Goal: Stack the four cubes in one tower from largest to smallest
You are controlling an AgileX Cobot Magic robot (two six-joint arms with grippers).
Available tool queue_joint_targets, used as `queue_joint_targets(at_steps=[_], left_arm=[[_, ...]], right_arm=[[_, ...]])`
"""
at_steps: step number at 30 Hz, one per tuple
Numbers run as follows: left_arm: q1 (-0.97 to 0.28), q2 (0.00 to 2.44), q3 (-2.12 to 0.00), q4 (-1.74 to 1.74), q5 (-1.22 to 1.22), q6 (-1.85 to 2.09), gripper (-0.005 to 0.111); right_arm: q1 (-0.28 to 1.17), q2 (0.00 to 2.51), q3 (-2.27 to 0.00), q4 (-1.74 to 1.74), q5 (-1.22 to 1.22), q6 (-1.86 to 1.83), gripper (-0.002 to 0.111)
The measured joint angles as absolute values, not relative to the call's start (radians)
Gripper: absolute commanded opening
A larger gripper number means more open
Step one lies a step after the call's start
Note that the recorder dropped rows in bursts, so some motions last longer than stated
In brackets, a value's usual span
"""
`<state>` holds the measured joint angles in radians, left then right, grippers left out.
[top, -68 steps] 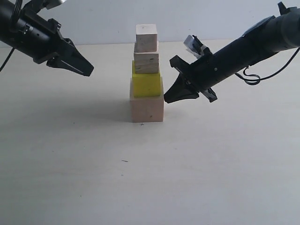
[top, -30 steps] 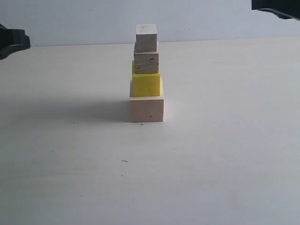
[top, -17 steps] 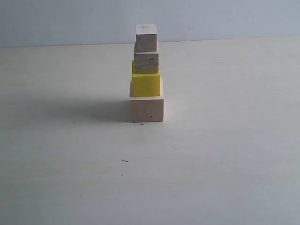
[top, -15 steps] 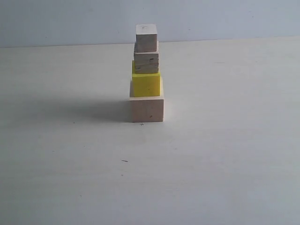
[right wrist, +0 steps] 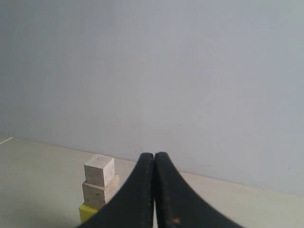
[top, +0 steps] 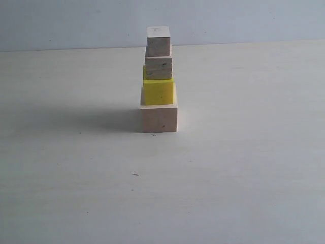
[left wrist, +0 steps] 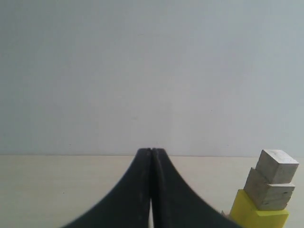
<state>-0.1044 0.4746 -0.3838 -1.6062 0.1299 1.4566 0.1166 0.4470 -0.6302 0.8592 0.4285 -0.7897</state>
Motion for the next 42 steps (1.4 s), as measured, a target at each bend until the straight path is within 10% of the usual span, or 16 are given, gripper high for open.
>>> queue_joint_targets(at_steps=[42], left_arm=[[-0.104, 0.214, -0.379, -1.538, 0.094, 1.46, 0.0]], right_arm=[[0.185, 0.241, -0.63, 0.861, 0.431, -0.775, 0.0]])
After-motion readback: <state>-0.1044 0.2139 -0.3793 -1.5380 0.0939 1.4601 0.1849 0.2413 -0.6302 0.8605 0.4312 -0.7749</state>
